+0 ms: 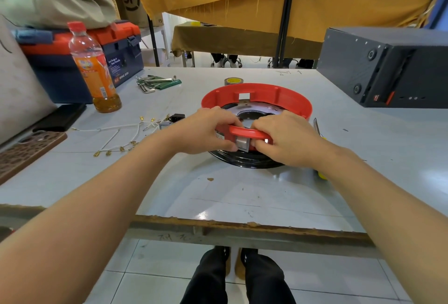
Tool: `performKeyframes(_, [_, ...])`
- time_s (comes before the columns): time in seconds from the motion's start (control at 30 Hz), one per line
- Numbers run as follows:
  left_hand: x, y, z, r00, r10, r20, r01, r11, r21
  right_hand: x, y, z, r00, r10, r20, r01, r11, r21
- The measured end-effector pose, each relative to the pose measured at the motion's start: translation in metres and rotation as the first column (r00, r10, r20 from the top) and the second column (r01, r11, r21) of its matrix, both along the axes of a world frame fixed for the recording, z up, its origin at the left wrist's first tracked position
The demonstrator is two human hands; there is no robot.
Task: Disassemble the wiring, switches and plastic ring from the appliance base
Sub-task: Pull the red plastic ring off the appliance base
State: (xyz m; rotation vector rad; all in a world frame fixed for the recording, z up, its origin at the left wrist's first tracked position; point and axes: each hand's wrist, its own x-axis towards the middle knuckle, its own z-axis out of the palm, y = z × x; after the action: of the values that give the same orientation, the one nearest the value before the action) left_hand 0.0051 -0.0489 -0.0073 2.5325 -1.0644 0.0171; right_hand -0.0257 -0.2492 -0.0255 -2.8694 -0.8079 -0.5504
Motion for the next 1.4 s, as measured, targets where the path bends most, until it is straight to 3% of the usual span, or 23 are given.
performKeyframes(0.37, [0.004, 0.004, 0.006, 0.999, -0.031, -0.021, 0.031, 0.999, 0.009, 0.001, 0.003, 0.002, 0.998, -0.049, -0.029, 0.048, 0.999, -0.019])
performKeyframes(0.73, [0.008, 0.007, -0.008, 0.995, -0.064, 0.077, 0.066, 0.998, -0.02, 0.002, 0.005, -0.003, 0.996, -0.059, 0.063, 0.06, 0.998, -0.02])
performKeyframes(1.13, [0.006, 0.007, -0.011, 0.989, -0.085, 0.12, 0.091, 0.995, -0.043, 0.002, 0.004, 0.006, 0.994, -0.029, -0.109, 0.041, 0.993, 0.112])
performKeyframes(1.4, [0.006, 0.006, -0.012, 0.988, -0.074, 0.138, 0.079, 0.996, -0.031, 0.0, 0.0, 0.01, 0.986, -0.051, -0.159, 0.053, 0.999, 0.006])
